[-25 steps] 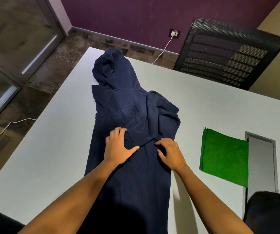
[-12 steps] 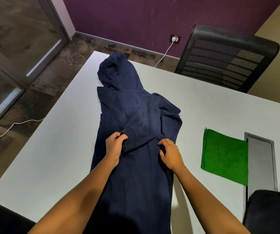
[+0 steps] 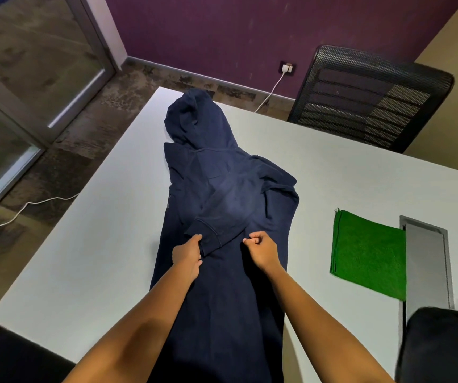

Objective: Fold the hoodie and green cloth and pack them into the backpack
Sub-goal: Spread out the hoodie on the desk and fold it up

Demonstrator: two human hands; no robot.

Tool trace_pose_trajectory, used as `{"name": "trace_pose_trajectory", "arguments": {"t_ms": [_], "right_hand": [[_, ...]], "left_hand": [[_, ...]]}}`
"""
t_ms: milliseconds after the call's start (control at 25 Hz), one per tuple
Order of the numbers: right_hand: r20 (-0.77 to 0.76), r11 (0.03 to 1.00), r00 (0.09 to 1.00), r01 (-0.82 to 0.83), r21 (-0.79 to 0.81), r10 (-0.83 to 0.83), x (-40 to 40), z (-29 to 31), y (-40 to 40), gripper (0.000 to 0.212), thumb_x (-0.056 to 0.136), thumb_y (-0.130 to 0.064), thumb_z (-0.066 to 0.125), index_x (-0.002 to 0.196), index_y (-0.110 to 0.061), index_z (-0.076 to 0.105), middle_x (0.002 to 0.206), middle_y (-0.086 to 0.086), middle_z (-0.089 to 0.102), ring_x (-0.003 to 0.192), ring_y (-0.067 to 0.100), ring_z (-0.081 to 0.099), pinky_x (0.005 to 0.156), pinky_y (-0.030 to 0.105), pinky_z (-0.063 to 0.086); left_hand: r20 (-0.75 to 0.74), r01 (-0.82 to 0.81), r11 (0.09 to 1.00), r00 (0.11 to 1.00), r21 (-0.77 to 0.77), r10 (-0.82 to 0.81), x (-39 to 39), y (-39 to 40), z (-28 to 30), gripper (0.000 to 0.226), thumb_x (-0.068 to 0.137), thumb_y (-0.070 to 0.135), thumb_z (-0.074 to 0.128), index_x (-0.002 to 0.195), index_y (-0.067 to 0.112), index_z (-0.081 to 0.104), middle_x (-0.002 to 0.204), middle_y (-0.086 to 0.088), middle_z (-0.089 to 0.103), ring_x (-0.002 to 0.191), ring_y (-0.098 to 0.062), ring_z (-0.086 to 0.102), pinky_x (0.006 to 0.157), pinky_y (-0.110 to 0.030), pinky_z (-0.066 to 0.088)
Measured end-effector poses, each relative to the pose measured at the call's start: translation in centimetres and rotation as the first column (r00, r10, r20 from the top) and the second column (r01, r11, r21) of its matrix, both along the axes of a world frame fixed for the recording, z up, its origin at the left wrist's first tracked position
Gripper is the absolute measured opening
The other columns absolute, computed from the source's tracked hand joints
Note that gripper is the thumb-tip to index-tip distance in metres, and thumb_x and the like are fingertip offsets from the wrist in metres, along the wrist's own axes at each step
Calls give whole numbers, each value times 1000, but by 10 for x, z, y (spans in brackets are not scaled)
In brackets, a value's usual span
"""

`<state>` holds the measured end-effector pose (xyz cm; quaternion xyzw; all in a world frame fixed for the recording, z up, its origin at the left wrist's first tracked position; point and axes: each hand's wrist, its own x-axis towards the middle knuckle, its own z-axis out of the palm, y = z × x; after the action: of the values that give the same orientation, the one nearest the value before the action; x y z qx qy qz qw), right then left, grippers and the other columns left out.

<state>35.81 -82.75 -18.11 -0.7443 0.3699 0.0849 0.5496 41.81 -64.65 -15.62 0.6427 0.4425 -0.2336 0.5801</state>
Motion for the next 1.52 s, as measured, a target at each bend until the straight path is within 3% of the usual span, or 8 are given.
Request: {"name": "trace_pose_trajectory", "arguments": {"t_ms": [160,280,400,600,760,1000,1200,1520], "right_hand": [[-11,982,989,-148,-115,147,-16,-3,-9,20,87,-10,64,107,-11,61,84,-1,64,77,13,60,73,15,43],[-25,956,974,-226,-186,226,-36,-6,-17,23,87,-6,63,107,-16,60,87,0,63,82,16,61,79,19,44],[-56,947,968,-251,-199,245,-55,-5,-22,27,85,-6,66,109,-18,59,91,-1,61,86,18,61,77,17,45],[-215,853,957,-273,-445,195,-85,-1,-23,52,77,-32,82,117,-20,51,111,-1,50,102,21,52,86,38,49],[-233,888,971,-151,-435,51,-109,5,-19,61,78,-35,81,123,-14,46,123,9,50,110,34,54,84,43,48],[-293,936,955,-139,-325,40,-131,8,-19,49,82,-40,76,112,-15,47,111,6,62,89,23,58,73,36,52],[-401,935,911,-220,-279,95,-153,15,-16,38,80,-48,76,89,-17,55,88,1,63,74,17,58,64,29,46],[-418,968,908,-67,-240,-40,-201,9,5,40,84,-42,74,61,-17,54,67,2,61,65,22,58,67,32,50]], "left_hand": [[146,99,984,982,145,-121,8,-9,11,34,85,15,71,59,10,49,62,-5,50,61,-20,49,55,-29,46],[44,33,999,998,1,-33,12,-10,10,31,77,26,82,83,10,56,89,-7,62,87,-28,62,83,-41,57],[141,71,997,987,34,-75,17,-12,11,37,80,29,79,65,9,51,79,-9,60,78,-29,61,78,-41,56],[640,-150,939,763,311,-90,16,-11,55,18,92,19,61,82,5,57,89,-5,55,84,-20,50,76,-29,42],[779,-321,927,625,194,53,29,27,89,11,102,21,48,98,11,47,98,-7,60,86,-22,59,78,-24,48],[326,-350,935,879,-51,347,22,63,92,23,96,10,57,119,4,61,117,-8,65,93,-23,63,71,-31,53],[-62,-23,977,998,-211,10,-20,70,53,46,89,44,66,128,21,56,123,-1,53,112,-21,54,89,-34,42],[351,-156,974,914,-165,206,-10,97,39,13,93,24,65,101,14,67,109,-9,70,94,-26,67,76,-38,61]]}}
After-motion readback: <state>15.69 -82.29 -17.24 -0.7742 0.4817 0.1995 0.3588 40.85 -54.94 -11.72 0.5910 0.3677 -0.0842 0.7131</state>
